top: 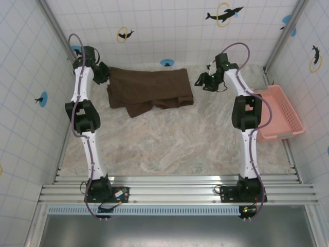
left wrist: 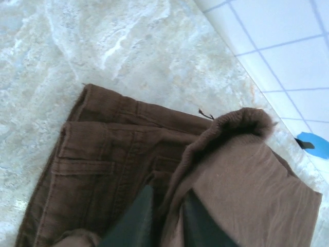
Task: Roll up the long pants
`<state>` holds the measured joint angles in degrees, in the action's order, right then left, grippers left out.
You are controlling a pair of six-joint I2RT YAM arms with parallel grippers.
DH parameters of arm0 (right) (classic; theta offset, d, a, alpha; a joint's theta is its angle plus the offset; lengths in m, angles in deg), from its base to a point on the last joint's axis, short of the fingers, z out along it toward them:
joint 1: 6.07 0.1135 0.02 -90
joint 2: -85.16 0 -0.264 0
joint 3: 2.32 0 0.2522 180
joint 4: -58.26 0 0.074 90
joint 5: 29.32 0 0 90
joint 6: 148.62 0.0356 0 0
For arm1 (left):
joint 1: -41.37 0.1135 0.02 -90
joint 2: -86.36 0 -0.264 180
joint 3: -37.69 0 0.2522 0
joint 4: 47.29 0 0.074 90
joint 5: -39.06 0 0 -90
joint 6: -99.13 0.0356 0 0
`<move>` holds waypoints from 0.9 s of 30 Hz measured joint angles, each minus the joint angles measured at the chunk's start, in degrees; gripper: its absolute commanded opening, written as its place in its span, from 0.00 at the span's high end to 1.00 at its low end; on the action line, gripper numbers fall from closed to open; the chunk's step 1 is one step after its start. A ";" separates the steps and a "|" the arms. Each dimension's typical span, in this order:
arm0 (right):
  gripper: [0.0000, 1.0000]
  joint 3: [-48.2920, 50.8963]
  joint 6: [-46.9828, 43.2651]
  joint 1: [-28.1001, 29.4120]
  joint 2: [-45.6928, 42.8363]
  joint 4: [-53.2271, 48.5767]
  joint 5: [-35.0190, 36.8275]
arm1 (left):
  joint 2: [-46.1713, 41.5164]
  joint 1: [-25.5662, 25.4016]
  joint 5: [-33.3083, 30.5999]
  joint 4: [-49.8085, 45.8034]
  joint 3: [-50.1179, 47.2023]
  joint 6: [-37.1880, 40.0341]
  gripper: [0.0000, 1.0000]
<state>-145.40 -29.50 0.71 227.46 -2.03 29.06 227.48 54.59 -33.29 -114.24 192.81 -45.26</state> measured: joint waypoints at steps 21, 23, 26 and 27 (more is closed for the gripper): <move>0.36 -1.27 -0.90 3.17 1.92 -3.43 -0.09 | -12.81 -9.31 7.08 3.19 -34.75 7.17 0.31; 0.36 -1.27 -0.90 3.17 1.92 -3.48 -0.04 | -14.84 -10.62 6.01 2.89 -37.77 8.13 0.28; 0.36 -1.27 -0.87 3.21 1.92 -3.50 -0.04 | -15.74 -10.91 3.74 1.40 -38.05 10.34 0.25; 0.36 -1.27 -0.87 3.26 1.92 -3.50 -0.02 | -15.80 -10.91 2.95 0.57 -37.70 11.21 0.24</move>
<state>-146.67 -30.37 3.97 229.39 -5.52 29.04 211.68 43.68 -30.34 -113.67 155.11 -34.05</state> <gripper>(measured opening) 0.641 0.749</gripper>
